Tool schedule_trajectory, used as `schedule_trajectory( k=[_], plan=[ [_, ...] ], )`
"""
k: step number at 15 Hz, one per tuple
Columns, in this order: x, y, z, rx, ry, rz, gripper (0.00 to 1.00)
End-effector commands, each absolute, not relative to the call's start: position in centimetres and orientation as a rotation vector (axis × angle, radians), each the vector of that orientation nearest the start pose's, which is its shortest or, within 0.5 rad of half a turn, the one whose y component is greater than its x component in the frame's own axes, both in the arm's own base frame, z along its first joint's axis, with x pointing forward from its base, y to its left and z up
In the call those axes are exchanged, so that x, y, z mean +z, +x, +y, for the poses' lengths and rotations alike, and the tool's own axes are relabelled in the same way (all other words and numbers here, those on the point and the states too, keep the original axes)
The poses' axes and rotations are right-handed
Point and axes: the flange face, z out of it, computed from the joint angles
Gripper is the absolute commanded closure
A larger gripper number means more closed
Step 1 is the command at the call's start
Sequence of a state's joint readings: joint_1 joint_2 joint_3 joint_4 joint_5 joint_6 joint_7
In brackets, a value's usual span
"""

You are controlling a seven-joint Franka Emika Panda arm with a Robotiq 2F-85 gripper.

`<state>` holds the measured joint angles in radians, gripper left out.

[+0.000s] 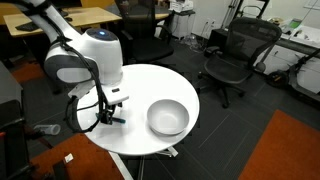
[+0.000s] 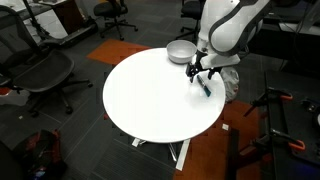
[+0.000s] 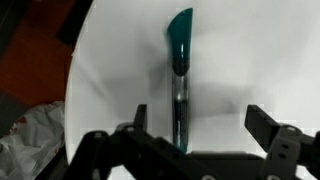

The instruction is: Move the marker to the left

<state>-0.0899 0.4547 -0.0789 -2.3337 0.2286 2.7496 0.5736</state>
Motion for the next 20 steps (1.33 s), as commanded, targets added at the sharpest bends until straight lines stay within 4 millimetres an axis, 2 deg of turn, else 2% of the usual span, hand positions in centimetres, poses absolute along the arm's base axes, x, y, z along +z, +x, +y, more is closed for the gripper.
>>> schedule_trajectory(
  k=[1,2,3,4,7,13,14,16,20],
  plan=[
    [12.9,50.4,-10.2,0.058,-2.765,1.412,0.00],
    [12.7,50.5,-10.3,0.065,-2.767,1.411,0.00],
    [12.4,50.5,-10.3,0.068,-2.769,1.411,0.25],
    [12.2,50.5,-10.1,0.071,-2.772,1.411,0.26],
    [11.7,50.6,-10.2,0.076,-2.773,1.411,0.51],
    [12.5,51.3,-10.4,0.053,-2.769,1.413,0.95],
    [12.7,51.3,-10.4,0.048,-2.770,1.410,1.00],
    [13.5,51.4,-9.6,0.030,-2.782,1.388,0.95],
    [15.5,52.2,-6.7,0.027,-2.811,1.329,0.95]
  ],
)
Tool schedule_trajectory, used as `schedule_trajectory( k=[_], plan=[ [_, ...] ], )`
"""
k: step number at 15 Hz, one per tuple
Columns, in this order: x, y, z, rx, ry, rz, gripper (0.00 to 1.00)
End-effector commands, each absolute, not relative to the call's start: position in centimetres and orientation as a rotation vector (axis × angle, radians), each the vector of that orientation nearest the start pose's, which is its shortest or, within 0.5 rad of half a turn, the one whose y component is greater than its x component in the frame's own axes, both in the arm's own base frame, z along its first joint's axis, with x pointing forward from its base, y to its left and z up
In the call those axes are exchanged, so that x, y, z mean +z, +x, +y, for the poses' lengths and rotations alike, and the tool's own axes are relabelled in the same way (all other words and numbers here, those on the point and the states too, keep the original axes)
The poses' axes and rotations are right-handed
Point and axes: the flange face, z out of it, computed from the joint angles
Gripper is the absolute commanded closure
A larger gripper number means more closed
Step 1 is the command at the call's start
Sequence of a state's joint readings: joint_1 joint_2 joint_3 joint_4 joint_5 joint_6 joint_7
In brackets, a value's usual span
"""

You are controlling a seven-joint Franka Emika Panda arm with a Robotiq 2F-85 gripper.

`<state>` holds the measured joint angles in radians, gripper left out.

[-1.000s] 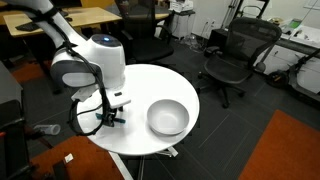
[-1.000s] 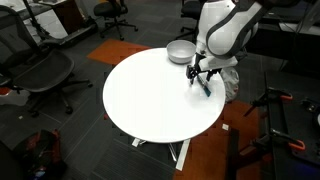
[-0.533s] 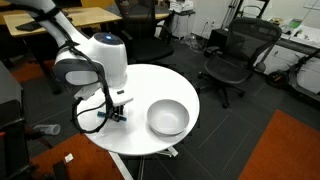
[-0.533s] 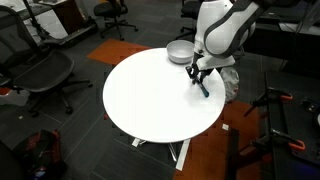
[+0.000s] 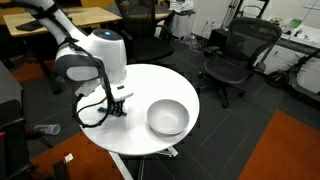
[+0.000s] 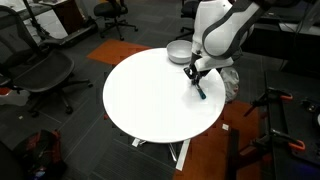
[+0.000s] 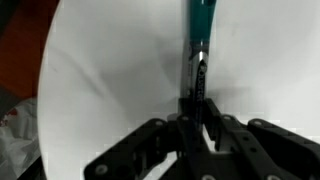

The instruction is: Move the marker to the left

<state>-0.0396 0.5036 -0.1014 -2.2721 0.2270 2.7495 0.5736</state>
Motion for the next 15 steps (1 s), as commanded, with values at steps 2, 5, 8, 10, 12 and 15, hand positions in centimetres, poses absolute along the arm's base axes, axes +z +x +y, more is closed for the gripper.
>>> schedule_trajectory(
  k=[2,5,8,10,12,15],
  plan=[
    [17.0,52.9,-4.8,0.023,-2.832,1.279,0.95],
    [19.7,54.4,-2.3,-0.002,-2.845,1.203,0.95],
    [22.0,56.5,-0.5,-0.013,-2.849,1.161,0.95],
    [23.1,58.0,0.6,-0.016,-2.860,1.158,0.95],
    [23.7,59.4,1.8,-0.018,-2.874,1.167,0.95],
    [24.6,61.4,4.0,-0.036,-2.887,1.170,0.95]
  ],
)
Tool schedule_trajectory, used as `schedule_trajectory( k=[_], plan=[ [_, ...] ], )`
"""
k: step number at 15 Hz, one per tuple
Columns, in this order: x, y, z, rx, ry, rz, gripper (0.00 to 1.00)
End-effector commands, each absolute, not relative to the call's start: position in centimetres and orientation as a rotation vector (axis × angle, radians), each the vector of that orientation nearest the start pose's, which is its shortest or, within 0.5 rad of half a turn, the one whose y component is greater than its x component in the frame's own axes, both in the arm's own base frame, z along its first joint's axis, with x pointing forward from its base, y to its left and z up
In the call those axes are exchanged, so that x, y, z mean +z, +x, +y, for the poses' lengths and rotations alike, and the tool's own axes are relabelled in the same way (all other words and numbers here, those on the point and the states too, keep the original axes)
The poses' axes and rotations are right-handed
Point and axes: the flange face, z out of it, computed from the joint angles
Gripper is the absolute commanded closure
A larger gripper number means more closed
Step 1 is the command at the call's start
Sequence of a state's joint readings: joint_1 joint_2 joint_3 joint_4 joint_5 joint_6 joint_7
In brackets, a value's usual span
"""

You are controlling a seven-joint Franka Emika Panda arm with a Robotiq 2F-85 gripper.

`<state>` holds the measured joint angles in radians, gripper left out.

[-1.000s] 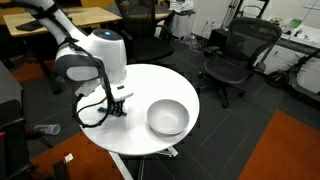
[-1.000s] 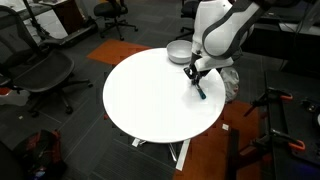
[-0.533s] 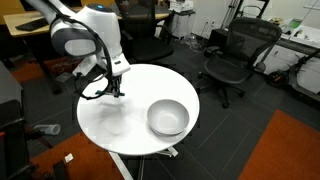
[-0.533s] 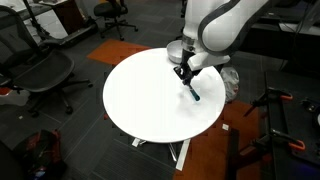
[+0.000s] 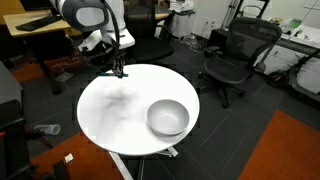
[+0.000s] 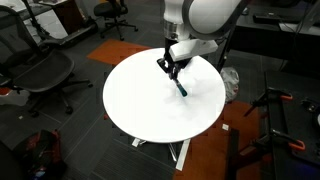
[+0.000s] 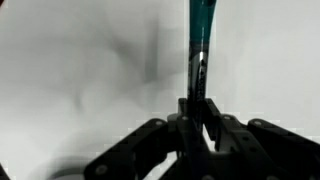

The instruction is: Move the marker to the left

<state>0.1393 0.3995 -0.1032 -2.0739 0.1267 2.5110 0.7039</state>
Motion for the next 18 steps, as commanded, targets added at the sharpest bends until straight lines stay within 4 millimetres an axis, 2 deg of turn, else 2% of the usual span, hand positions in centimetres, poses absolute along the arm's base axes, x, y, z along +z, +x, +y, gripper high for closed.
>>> schedule_trajectory(
  k=[1,6,10,18],
  plan=[
    [24.8,62.0,4.7,-0.039,-2.886,1.167,0.95],
    [24.9,64.2,8.4,-0.081,-2.892,1.114,0.95],
    [23.6,65.6,10.4,-0.097,-2.901,1.074,0.95],
    [19.9,67.8,11.8,-0.076,-2.914,1.050,0.95]
  ],
)
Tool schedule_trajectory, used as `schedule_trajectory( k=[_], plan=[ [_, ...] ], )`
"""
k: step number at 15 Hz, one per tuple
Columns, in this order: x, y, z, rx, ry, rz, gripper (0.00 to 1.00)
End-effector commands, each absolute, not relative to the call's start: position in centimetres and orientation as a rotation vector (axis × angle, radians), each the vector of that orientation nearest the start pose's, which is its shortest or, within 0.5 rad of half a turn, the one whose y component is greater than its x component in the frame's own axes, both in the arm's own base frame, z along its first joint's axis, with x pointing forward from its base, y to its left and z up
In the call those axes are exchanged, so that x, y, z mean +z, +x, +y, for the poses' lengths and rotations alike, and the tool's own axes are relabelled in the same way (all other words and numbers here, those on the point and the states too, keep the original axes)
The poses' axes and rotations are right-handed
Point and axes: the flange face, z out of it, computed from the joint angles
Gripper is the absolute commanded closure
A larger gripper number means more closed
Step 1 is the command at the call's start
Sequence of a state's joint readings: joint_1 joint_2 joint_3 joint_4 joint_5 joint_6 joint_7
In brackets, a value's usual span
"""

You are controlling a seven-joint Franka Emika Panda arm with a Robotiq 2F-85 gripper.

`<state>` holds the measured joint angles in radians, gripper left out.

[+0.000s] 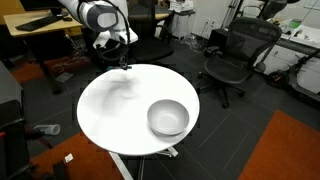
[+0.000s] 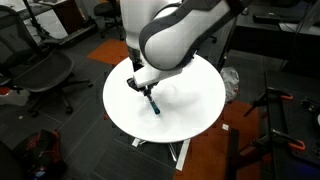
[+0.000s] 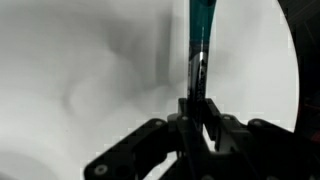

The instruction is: Move the marker to the left

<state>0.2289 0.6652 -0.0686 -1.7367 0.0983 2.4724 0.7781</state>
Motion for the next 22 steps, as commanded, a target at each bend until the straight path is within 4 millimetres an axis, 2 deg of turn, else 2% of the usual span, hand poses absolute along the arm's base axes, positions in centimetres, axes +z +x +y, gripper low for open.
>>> schedule_trajectory(
  k=[1,8,17,18,19,22],
  plan=[
    [19.5,68.0,11.8,-0.078,-2.914,1.047,0.95],
    [17.8,68.9,11.7,-0.078,-2.888,1.043,0.95],
    [16.6,69.4,10.8,-0.111,-2.747,1.086,0.95],
    [16.5,69.3,10.7,-0.106,-2.751,1.083,0.56],
    [16.4,69.3,10.6,-0.106,-2.754,1.080,0.56],
    [16.9,69.1,10.5,-0.133,-2.761,1.077,0.35]
  ],
)
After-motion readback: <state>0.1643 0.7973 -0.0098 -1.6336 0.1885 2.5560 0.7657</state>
